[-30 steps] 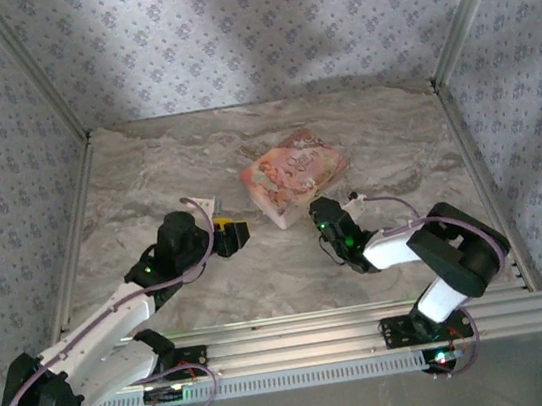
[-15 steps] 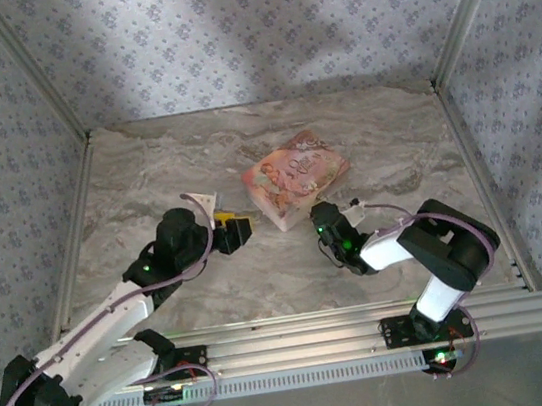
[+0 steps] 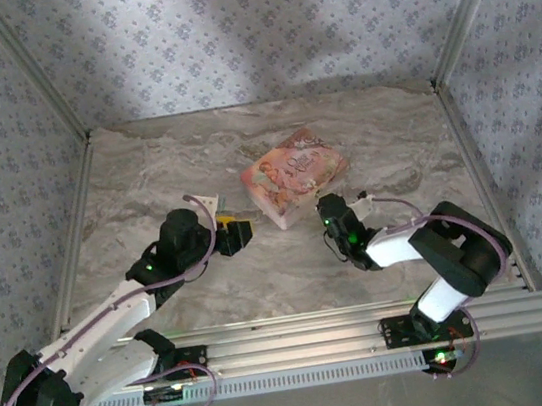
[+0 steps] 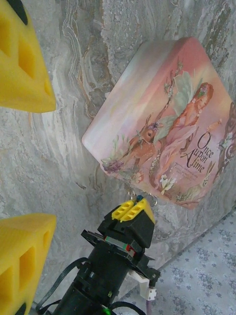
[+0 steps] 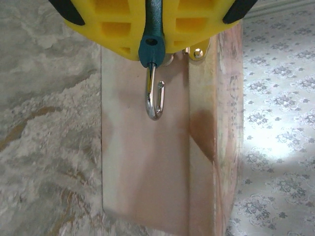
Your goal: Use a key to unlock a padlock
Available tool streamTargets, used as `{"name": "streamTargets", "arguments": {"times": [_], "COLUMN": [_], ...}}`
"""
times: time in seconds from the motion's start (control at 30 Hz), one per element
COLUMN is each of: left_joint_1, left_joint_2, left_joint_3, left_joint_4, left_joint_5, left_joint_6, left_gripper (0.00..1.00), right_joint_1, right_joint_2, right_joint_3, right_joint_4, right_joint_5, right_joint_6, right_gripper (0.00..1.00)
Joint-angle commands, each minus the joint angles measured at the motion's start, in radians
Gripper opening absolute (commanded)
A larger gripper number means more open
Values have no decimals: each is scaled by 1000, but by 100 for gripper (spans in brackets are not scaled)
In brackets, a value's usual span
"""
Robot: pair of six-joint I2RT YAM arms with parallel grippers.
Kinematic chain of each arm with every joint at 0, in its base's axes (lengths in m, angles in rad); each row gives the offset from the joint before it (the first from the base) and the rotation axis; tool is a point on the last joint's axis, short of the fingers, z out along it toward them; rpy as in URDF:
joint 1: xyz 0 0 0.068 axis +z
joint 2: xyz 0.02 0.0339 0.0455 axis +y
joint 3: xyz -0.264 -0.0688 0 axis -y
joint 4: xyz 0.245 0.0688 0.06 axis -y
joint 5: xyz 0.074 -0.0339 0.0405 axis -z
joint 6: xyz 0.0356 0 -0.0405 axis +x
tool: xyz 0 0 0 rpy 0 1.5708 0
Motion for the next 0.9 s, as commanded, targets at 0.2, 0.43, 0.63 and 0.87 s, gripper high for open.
{"name": "streamTargets", "arguments": {"times": [0.2,0.43,0.63,0.87], "left_joint_1": [22,84,127,172], "left_joint_2": [-23,-57,-98,-177], "left_joint_3": [47,136,161,106], "left_joint_4": [-106,-297,-411,-480], "left_joint_5": [-29,-77,-93,-99], "left_joint_6": [40,132,150,104], "left_gripper": [58,66,68,70], "right_joint_1": [-14,-18,41,220], "right_joint_2": [-403,-446,-361,-216], "right_joint_3": [208,322,345,369], "right_joint_4": [-797,-1057,-1028,-897], "right_joint_5": [-18,-235,-399,-445], "right_joint_6": [-282,-475,-593,-624], "right_gripper": [0,0,0,0]}}
